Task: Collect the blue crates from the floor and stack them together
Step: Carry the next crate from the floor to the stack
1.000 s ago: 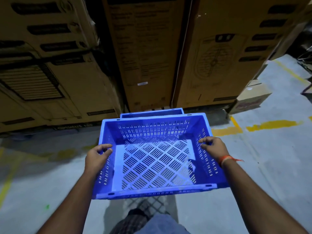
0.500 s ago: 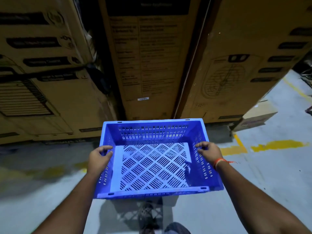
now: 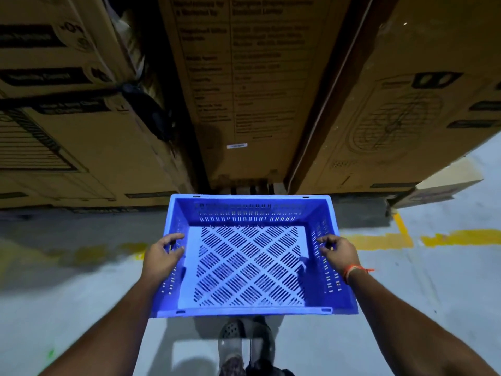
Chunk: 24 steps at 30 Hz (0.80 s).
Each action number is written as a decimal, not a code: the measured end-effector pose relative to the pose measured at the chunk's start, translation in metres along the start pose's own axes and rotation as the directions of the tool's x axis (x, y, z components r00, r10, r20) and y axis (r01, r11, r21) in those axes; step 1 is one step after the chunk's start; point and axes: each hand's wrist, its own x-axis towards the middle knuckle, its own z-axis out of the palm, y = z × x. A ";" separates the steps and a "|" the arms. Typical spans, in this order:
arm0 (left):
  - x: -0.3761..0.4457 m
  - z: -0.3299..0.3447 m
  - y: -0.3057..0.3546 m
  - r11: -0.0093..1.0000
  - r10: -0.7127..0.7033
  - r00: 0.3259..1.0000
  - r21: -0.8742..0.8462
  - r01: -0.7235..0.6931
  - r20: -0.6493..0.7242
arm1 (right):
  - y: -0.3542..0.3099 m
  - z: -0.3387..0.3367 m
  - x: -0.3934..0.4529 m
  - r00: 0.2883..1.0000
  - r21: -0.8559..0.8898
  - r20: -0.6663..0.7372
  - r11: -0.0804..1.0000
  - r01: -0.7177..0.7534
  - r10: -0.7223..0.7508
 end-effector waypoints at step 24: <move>-0.001 0.016 0.010 0.938 0.058 0.991 0.346 -0.011 -0.124 | 0.011 0.007 0.047 0.992 -0.295 -0.028 0.949 0.112 -0.126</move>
